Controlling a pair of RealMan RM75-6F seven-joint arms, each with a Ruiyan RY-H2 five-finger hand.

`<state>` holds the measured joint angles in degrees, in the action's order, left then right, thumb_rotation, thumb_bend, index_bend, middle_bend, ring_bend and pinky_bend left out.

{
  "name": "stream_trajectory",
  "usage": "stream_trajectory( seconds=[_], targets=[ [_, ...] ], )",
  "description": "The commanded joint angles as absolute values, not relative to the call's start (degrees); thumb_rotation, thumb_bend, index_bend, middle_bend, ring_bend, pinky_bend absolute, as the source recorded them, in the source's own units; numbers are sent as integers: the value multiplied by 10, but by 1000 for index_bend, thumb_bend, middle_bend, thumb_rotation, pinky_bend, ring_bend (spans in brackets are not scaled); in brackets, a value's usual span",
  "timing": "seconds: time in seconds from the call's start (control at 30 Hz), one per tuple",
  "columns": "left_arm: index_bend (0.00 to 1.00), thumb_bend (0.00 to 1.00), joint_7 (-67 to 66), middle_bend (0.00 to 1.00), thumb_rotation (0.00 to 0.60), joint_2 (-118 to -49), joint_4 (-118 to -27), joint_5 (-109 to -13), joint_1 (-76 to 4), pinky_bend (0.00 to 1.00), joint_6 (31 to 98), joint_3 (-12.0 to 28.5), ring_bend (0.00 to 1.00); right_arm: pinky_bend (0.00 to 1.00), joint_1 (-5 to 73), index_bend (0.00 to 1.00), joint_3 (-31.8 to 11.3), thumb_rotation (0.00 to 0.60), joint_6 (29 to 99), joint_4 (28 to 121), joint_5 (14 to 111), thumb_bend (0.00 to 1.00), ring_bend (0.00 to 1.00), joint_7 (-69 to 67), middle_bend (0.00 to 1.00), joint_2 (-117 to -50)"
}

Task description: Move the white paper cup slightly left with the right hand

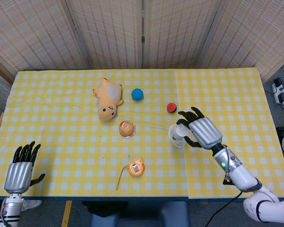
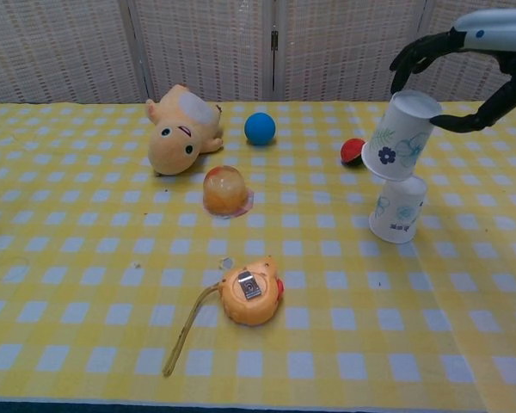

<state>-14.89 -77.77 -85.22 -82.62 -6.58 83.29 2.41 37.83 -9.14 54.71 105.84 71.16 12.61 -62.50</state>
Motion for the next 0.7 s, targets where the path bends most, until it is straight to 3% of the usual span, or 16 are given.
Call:
stream_trajectory(
  seconds=[0.03,0.4,0.7],
  targets=[
    [60,212,-148,20,600,-777,-852,-826,-65,0,834,24,8,48,400,348,-90,600,522,1039,696,475,148,144,148,-657],
    [60,212,-142,20,600,-776,-848,-822,-61,0,833,21,8,48,442,348,-80,600,474,942,641,475,149,176,148,-752],
    [54,212,-139,20,600,-778,-843,-822,-60,0,831,20,8,48,452,348,-73,600,465,900,628,475,150,180,148,-786]
  ],
)
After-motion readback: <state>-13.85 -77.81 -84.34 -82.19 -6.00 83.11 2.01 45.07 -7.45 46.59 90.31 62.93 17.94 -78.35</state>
